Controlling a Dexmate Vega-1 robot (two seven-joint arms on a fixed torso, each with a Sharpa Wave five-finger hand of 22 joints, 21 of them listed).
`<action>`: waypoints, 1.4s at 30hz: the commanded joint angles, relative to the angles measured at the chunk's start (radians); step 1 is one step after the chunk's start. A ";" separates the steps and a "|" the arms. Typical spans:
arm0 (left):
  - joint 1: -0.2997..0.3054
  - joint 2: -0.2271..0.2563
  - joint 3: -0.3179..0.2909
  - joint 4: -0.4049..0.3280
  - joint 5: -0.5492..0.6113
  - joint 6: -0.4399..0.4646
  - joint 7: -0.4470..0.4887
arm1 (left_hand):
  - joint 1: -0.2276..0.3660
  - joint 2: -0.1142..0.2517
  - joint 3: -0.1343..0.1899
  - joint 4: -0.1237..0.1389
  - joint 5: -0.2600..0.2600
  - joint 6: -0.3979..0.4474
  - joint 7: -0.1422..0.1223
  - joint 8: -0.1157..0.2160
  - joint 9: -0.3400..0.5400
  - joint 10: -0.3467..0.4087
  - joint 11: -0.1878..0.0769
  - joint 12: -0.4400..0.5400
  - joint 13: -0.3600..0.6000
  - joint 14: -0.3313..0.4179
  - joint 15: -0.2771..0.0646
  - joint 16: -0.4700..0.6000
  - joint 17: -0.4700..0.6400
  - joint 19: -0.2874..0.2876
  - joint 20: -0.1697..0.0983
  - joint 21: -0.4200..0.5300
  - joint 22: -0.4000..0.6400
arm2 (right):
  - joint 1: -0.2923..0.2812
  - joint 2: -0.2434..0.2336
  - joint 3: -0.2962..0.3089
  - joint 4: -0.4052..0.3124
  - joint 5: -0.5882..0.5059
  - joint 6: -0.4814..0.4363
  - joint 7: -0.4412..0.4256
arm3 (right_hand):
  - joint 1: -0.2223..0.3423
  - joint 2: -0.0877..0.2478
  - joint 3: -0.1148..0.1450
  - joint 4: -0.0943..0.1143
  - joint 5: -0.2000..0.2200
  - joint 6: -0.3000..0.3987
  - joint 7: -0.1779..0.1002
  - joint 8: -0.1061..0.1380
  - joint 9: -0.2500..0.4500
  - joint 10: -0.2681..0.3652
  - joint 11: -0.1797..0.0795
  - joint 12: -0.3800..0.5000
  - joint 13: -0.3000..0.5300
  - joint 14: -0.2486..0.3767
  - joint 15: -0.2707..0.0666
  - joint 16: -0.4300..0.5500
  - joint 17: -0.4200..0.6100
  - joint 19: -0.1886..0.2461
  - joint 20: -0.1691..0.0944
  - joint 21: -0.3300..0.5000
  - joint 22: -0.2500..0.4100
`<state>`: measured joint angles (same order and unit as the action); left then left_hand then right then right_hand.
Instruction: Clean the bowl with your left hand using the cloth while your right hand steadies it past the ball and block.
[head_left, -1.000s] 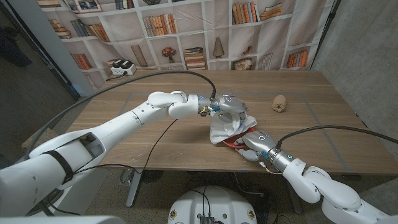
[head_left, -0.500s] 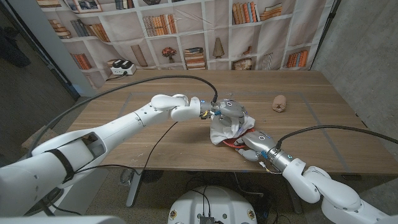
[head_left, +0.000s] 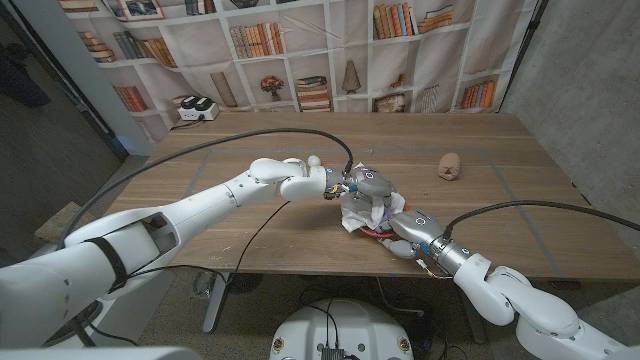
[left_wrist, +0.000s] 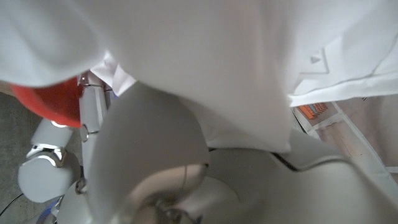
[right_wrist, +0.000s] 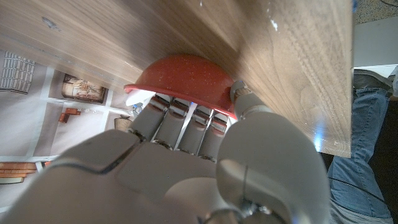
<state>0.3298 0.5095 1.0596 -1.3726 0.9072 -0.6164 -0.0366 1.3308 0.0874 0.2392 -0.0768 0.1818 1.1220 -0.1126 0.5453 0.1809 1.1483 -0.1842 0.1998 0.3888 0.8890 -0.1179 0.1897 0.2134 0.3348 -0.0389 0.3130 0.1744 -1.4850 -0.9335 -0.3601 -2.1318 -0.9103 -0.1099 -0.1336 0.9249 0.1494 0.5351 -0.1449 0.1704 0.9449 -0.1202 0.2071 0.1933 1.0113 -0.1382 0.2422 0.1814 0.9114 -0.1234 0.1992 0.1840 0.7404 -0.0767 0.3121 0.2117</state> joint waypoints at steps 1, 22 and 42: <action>-0.026 -0.018 0.043 0.041 -0.008 0.008 -0.031 | -0.006 -0.002 0.004 0.003 0.004 0.010 0.002 0.007 0.003 0.026 -0.019 -0.001 -0.002 -0.008 -0.096 0.006 0.000 -0.005 -0.047 -0.008 0.002 | 0.008 0.001 -0.007 0.007 0.006 0.006 0.004 | 0.005 0.012 0.006 0.003 0.004 0.047 -0.034 0.005 0.004 0.014 -0.002 0.001 0.004 0.003 -0.108 -0.006 0.002 -0.007 -0.123 0.005 0.005; -0.053 0.031 0.051 -0.144 0.031 0.091 -0.301 | -0.009 -0.015 0.017 0.001 0.006 0.013 -0.007 0.003 0.003 0.034 -0.019 0.001 -0.020 -0.026 -0.098 0.007 -0.004 -0.023 -0.032 -0.042 0.001 | 0.022 -0.006 -0.010 0.020 0.011 0.017 0.000 | 0.005 0.011 0.007 0.002 0.004 0.047 -0.036 0.001 0.004 0.015 -0.003 -0.004 0.004 0.003 -0.108 -0.006 0.002 -0.007 -0.122 0.007 0.004; -0.016 -0.020 0.085 0.001 0.174 0.131 0.163 | -0.021 -0.020 0.029 0.007 0.006 0.025 -0.016 0.003 0.003 0.037 -0.025 0.003 -0.024 -0.013 -0.093 0.024 -0.002 0.003 -0.011 -0.056 0.004 | 0.013 -0.010 -0.008 0.016 0.010 0.017 -0.009 | 0.004 0.012 0.007 0.003 0.004 0.049 -0.035 -0.001 0.004 0.018 -0.003 -0.008 0.004 0.004 -0.109 -0.006 0.002 -0.010 -0.122 0.007 0.004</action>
<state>0.2821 0.5021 1.1307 -1.4390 0.9962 -0.5175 -0.1796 1.3127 0.0685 0.2618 -0.0717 0.1813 1.1364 -0.1272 0.5435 0.1798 1.1698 -0.1950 0.2021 0.3646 0.8615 -0.1070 0.2038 0.2100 0.3273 -0.0408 0.2512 0.1748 -1.4648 -0.9395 -0.3706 -2.1118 -0.8988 -0.0951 -0.1363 0.9233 0.1512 0.5352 -0.1447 0.1693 0.9510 -0.1218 0.2036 0.1926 1.0174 -0.1371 0.2264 0.1837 0.9113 -0.1233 0.1992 0.1836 0.7351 -0.0713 0.3120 0.2120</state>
